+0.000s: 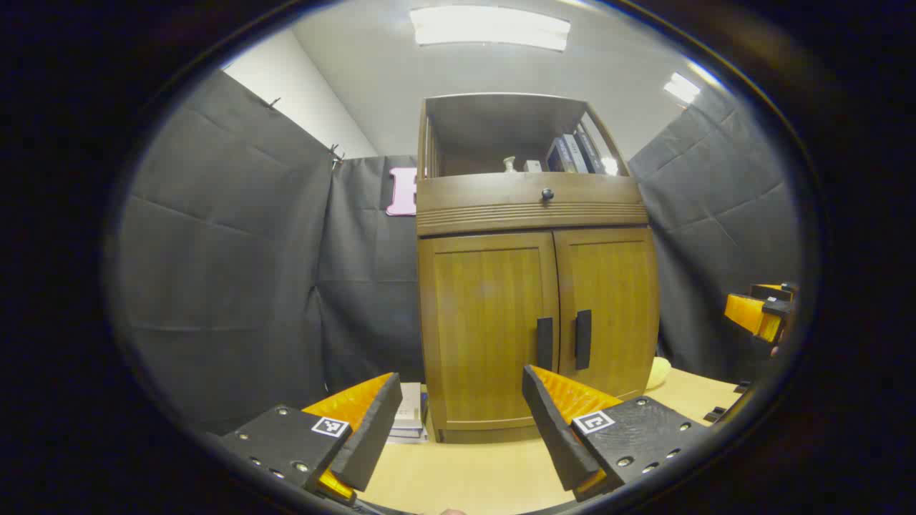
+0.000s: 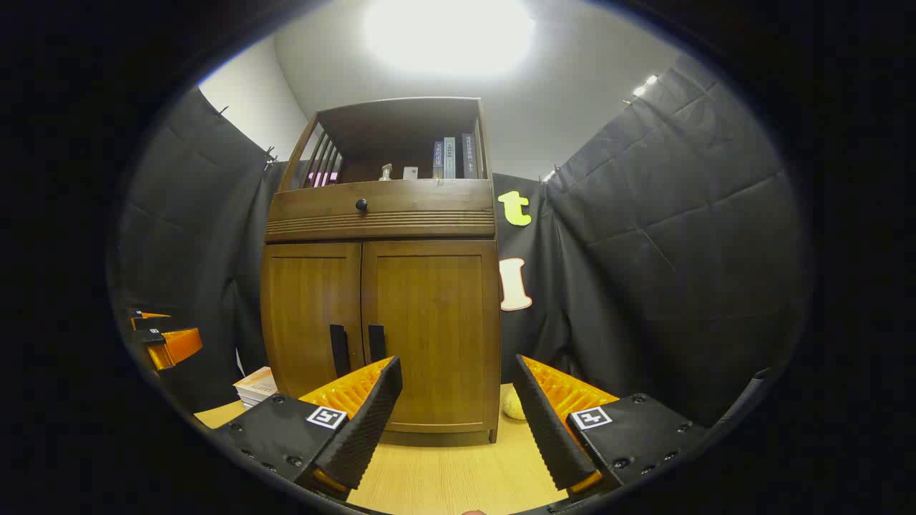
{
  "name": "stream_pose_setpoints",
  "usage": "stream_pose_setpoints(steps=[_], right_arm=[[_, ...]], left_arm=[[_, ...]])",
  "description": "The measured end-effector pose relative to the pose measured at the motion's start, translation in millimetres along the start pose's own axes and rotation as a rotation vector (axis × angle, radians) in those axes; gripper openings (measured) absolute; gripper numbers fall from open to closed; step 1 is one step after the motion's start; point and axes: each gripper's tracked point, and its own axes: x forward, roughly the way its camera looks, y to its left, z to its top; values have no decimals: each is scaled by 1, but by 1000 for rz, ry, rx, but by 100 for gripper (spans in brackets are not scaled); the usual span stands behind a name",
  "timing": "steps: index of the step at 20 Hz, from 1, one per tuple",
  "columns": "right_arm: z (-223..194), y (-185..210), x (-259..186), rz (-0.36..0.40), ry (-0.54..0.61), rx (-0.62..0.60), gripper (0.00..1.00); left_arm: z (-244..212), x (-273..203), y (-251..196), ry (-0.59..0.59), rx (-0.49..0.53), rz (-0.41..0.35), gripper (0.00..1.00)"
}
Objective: Open the right door of the double-door shoe cabinet with the right hand, and open the left door with the left hand.
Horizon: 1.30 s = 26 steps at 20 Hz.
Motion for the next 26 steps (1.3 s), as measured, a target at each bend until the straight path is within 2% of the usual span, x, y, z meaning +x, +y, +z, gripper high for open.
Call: stream_pose_setpoints(steps=[15,21,22,23,26], right_arm=[[-2,8,13,26,-2,-11,98],[-5,24,48,61,6,-15,98],[-6,29,56,73,7,-13,98],[-8,33,62,87,11,-11,98],[-13,48,81,119,22,-1,98]], left_arm=[[8,-1,2,-11,17,9,100],[16,-3,8,-20,42,58,100],[15,-3,10,-19,41,68,97],[14,-3,11,-17,39,78,100],[16,-4,14,-16,45,112,100]])
